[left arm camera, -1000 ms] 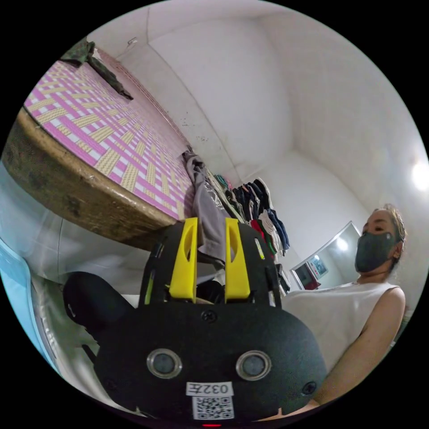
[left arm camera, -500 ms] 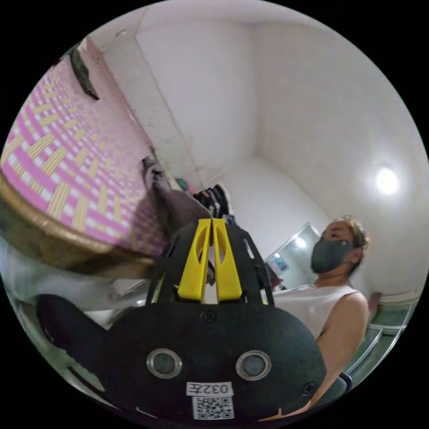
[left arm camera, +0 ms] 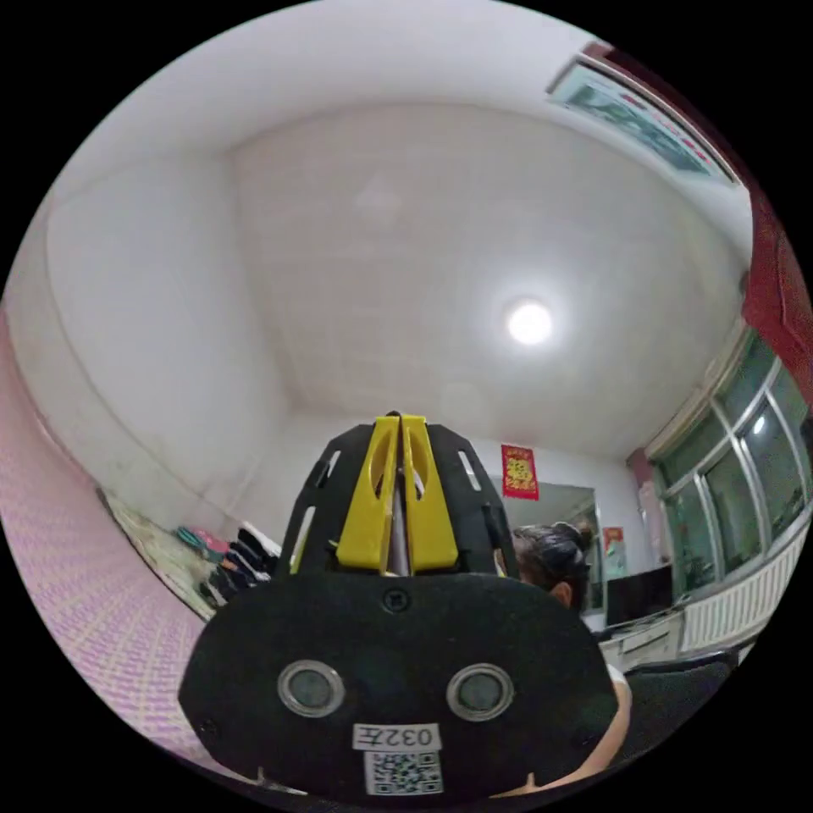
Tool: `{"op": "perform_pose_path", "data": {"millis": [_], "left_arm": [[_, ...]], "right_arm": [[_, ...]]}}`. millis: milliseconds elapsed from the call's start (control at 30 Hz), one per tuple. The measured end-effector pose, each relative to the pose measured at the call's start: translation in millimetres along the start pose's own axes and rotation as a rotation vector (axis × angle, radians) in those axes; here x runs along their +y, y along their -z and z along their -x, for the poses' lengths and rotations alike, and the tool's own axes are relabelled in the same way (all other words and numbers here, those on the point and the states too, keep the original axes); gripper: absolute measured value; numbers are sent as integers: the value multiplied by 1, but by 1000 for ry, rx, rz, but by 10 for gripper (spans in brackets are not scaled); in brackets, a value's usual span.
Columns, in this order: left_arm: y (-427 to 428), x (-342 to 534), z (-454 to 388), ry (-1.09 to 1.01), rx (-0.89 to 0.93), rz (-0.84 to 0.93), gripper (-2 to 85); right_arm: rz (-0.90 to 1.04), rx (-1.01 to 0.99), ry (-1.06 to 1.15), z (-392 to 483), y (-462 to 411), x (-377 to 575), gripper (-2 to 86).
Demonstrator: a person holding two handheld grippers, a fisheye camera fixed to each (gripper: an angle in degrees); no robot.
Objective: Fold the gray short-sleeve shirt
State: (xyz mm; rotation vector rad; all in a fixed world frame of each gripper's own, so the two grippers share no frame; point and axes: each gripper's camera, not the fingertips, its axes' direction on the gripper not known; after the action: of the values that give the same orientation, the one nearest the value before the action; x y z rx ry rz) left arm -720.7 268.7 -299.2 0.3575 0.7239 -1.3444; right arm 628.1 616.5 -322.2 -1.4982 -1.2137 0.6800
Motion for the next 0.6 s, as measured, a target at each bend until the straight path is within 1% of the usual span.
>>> {"op": "perform_pose_path", "data": {"millis": [67, 100, 200, 233, 267, 300, 333, 367, 400, 433, 500, 533, 567, 600], "left_arm": [[-31, -31, -20, -128, -120, 33, -9], [-38, -36, -18, -138, -138, 40, -9], [-68, -47, 23, -87, -230, 93, -9], [-77, -46, 51, -66, -341, 110, -9], [-83, -44, 87, -28, -467, 130, -9], [-85, -44, 108, 1, -526, 139, -9], [-88, -46, 155, 74, -633, 156, -9], [-93, -51, 208, 178, -682, 178, -9], [-95, -54, 234, 247, -674, 182, -9], [-100, -61, 270, 349, -614, 150, -9], [-130, -80, 260, 200, -600, 97, -9], [-149, -91, 233, 18, -565, 68, -9], [-157, -93, 209, -116, -505, 27, -9], [-158, -93, 200, -156, -477, 12, -9]], "right_arm": [[2, 64, 44, -3, -9, -30, -10], [8, 82, 43, -8, -13, -35, -10], [64, 157, -52, -63, -37, -39, -10], [104, 206, -121, -97, -50, -31, -10], [158, 252, -207, -138, -65, -21, -10], [188, 276, -256, -161, -74, -14, -10], [245, 328, -359, -208, -90, -2, -10], [269, 358, -455, -249, -103, 4, -10], [264, 353, -498, -264, -109, 4, -10], [220, 311, -517, -275, -120, -8, -10], [165, 279, -363, -250, -140, -47, -10], [122, 289, -244, -222, -145, -70, -10], [83, 307, -180, -202, -143, -84, -10], [71, 314, -158, -194, -141, -88, -10]]}}
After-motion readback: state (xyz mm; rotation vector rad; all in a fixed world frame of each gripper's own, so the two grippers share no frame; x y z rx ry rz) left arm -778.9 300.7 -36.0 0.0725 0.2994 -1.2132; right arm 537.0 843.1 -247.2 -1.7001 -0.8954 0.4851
